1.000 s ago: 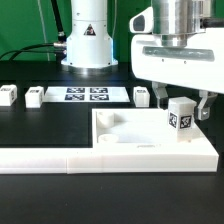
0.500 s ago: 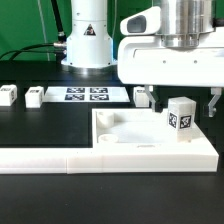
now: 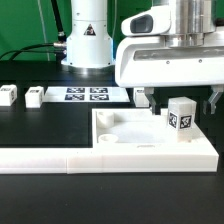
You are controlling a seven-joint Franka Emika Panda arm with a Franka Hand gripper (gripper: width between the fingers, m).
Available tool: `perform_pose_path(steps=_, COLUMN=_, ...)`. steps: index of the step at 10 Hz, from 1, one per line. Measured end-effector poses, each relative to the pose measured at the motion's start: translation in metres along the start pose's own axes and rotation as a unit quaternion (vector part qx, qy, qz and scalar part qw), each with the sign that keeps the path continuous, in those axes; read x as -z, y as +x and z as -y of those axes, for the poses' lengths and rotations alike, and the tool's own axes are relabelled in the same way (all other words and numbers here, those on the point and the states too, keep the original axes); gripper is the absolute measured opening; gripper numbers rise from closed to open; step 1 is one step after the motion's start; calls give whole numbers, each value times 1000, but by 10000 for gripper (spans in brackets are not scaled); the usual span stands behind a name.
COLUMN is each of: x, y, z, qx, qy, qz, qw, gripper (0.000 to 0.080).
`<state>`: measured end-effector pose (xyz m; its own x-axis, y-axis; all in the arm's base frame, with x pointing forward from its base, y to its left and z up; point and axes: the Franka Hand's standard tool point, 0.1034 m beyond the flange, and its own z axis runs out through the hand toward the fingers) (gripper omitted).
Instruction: Assemble square table
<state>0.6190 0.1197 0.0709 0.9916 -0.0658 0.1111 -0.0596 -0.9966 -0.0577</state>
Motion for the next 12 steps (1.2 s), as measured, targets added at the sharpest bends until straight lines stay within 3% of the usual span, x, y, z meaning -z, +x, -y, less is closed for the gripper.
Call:
perform_pose_path(steps=6, x=0, y=1, z=-4, qx=118, qy=-9, qz=0, qw=993, gripper=648)
perform_pose_path(steps=7, x=0, y=1, z=-4, qx=117, qy=-9, qz=0, qw=993, gripper=553)
perform_pose_path(steps=8, x=0, y=1, z=-4, qx=117, qy=-9, qz=0, qw=993, gripper=553)
perform_pose_path(steps=9, x=0, y=1, z=-4, qx=113, qy=-9, qz=0, qw=994, gripper=370)
perform_pose_path(steps=10, x=0, y=1, z=-4, qx=100, qy=-9, qz=0, qw=995, gripper=290)
perform_pose_path(steps=12, x=0, y=1, z=-4, qx=80, qy=-9, qz=0, qw=997, gripper=290)
